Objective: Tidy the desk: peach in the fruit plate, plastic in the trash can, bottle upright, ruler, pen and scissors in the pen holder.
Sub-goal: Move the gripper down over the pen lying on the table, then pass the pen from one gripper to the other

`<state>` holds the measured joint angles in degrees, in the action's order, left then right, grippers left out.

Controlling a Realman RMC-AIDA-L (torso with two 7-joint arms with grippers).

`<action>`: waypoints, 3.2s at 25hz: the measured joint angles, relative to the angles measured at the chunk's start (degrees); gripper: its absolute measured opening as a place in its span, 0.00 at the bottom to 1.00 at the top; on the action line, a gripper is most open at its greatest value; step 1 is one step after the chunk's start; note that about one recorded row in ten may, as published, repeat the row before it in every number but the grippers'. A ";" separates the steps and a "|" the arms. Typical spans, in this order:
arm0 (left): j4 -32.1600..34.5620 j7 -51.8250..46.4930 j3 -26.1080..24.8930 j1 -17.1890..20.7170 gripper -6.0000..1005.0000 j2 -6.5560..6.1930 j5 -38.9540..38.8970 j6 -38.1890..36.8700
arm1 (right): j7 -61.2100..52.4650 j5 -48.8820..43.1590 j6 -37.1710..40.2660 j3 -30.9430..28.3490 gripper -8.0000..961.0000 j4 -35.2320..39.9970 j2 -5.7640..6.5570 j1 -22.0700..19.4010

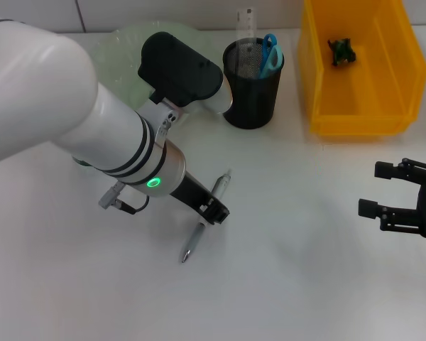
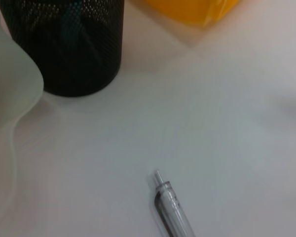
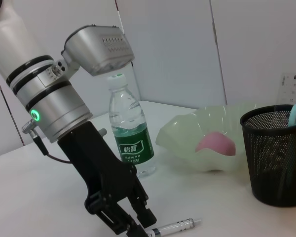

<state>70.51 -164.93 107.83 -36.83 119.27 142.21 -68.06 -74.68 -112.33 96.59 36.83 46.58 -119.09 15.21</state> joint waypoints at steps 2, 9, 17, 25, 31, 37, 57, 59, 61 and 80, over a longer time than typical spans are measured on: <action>-0.34 0.01 0.11 -0.08 0.34 0.00 -0.01 0.03 | -0.02 0.00 0.00 0.00 0.87 0.01 0.00 0.00; -0.80 -0.01 0.30 -0.16 0.34 0.00 -0.01 0.05 | -0.10 0.00 0.00 0.00 0.87 0.01 0.00 -0.01; -1.14 -0.04 1.57 -0.69 0.34 0.00 0.36 -0.27 | -0.23 0.00 0.00 0.00 0.87 0.01 0.00 0.04; -2.37 -0.05 1.28 -1.34 0.33 0.00 0.38 -0.47 | -0.32 0.01 0.00 -0.01 0.87 0.01 0.00 0.28; -2.47 -0.05 1.32 -1.38 0.33 0.00 0.39 -0.47 | -0.86 0.01 0.00 0.00 0.87 0.01 0.00 0.35; -2.49 -0.01 1.31 -1.71 0.32 0.00 0.38 -0.74 | -1.02 0.01 0.00 0.00 0.87 0.01 0.00 0.35; 7.77 1.05 -0.15 -0.78 0.14 -0.22 2.16 0.21 | -1.10 0.50 0.16 -0.87 0.87 0.00 0.00 0.30; 9.80 1.94 -0.91 0.56 0.14 -0.29 2.10 3.15 | -1.10 0.52 0.07 -1.13 0.87 -0.07 0.00 0.29; 14.27 5.30 -2.02 4.23 0.14 -0.30 1.02 12.97 | -1.10 0.53 0.04 -1.40 0.87 -0.24 0.00 0.36; -12.37 20.60 22.29 1.56 0.16 -0.07 -21.60 87.40 | -0.70 0.50 -0.80 -1.34 0.87 -1.84 -0.07 1.40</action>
<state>58.15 -144.32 130.12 -35.26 119.20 120.61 19.34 -75.38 -111.83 95.79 35.48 44.74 -119.16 16.61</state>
